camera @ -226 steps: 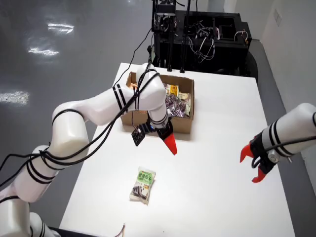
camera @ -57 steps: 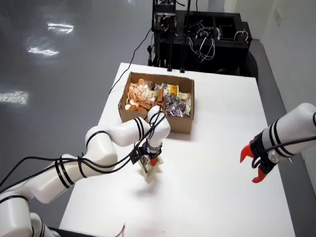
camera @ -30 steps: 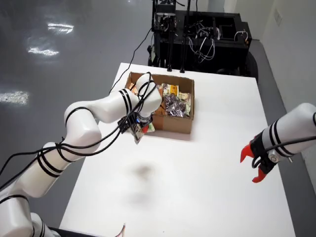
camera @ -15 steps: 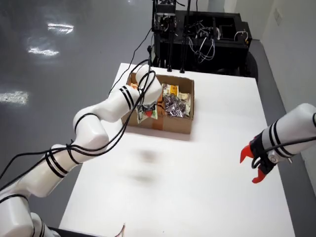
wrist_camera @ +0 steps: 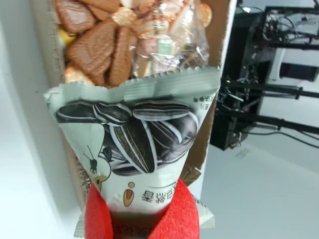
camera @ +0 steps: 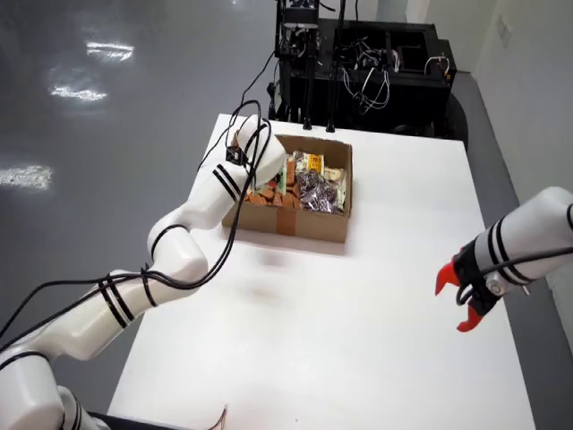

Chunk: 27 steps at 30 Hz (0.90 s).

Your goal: Grasp a snack and put it in the bin.

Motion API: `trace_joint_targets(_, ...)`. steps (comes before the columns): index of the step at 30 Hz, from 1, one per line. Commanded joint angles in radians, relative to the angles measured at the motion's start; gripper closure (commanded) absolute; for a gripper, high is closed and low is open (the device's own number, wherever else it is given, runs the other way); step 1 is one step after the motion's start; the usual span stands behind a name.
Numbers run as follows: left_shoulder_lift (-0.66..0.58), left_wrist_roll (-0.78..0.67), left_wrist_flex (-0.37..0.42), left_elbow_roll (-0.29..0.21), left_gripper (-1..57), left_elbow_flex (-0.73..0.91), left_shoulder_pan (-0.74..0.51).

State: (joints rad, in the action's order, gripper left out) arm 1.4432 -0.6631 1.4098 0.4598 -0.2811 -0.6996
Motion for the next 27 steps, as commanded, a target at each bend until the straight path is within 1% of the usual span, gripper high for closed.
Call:
trace_joint_targets(1, 0.032, 0.084, -0.050, -0.004, 57.0, -0.059, 0.011)
trace_joint_targets(5, 0.045, 0.160, -0.126, -0.007, 57.0, -0.081, 0.011)
trace_joint_targets(13, 0.052, 0.244, -0.277, -0.014, 56.6, -0.091, 0.007)
trace_joint_targets(21, 0.050, 0.333, -0.410, -0.023, 46.6, -0.079, 0.000)
trace_joint_targets(24, 0.045, 0.356, -0.442, -0.027, 43.6, -0.070, 0.002)
trace_joint_targets(27, 0.042, 0.371, -0.467, -0.032, 39.1, -0.062, 0.007)
